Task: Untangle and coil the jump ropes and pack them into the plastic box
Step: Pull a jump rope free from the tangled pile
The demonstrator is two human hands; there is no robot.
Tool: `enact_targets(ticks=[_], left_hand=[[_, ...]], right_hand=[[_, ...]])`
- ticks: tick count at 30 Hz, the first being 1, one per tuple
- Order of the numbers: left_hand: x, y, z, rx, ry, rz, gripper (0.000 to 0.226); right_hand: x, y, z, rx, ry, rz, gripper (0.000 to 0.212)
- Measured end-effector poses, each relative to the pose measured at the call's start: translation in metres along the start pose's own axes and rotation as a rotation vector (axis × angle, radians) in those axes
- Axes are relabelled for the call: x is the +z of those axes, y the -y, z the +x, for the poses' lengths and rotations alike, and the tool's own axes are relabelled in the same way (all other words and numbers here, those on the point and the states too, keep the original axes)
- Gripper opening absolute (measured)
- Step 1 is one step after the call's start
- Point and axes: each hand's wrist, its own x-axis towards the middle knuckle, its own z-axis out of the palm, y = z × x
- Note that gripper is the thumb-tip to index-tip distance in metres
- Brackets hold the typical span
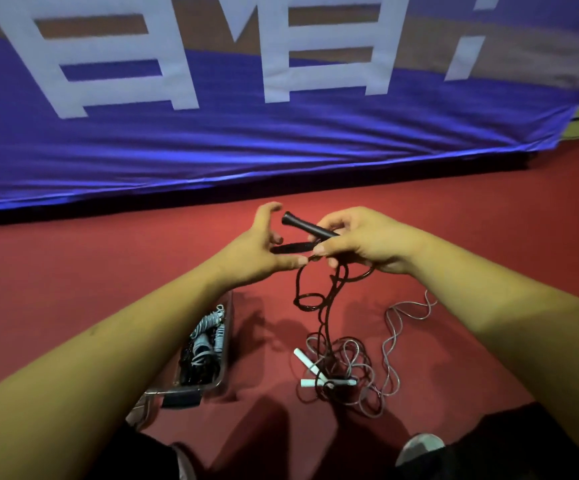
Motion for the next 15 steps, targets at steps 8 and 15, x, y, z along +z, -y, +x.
enact_targets(ticks=[8,15], left_hand=[[-0.005,0.014,0.007,0.162,-0.100,0.368,0.022],[-0.032,0.019,0.017,0.114,-0.010,0.456,0.011]], right_hand=[[-0.005,-0.004,0.018,0.067,-0.087,0.282,0.002],[-0.004,-0.012,0.035,0.024,-0.093,0.010,0.009]])
